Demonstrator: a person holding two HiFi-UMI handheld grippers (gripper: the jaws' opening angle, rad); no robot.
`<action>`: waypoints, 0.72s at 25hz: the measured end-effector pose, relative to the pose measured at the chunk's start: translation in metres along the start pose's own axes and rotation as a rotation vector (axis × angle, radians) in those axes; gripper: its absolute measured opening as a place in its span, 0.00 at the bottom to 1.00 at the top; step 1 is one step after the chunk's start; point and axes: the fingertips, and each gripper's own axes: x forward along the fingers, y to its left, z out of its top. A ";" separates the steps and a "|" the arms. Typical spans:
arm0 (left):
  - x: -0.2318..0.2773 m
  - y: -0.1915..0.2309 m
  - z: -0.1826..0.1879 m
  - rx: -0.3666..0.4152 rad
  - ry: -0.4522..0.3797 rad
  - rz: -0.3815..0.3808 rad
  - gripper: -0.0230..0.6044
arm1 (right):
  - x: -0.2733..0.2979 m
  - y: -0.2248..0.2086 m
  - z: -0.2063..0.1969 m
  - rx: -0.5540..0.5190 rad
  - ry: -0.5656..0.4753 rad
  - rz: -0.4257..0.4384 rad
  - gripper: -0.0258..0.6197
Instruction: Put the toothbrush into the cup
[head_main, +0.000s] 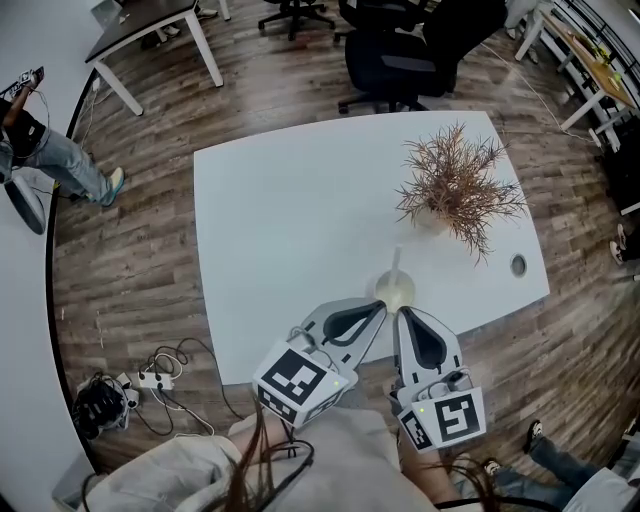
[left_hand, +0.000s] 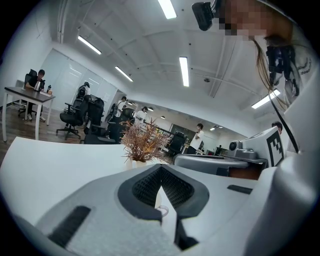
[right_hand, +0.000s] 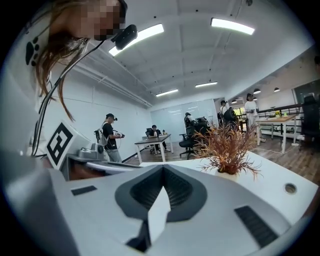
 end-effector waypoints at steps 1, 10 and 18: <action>0.000 -0.001 0.000 0.000 -0.001 0.000 0.04 | -0.002 0.000 -0.001 0.000 0.003 0.000 0.07; -0.003 -0.005 0.002 0.021 -0.017 0.000 0.04 | -0.009 -0.001 -0.006 0.004 0.007 -0.003 0.07; -0.003 -0.003 0.003 0.020 -0.024 0.003 0.04 | -0.004 0.001 -0.007 0.017 0.007 0.009 0.07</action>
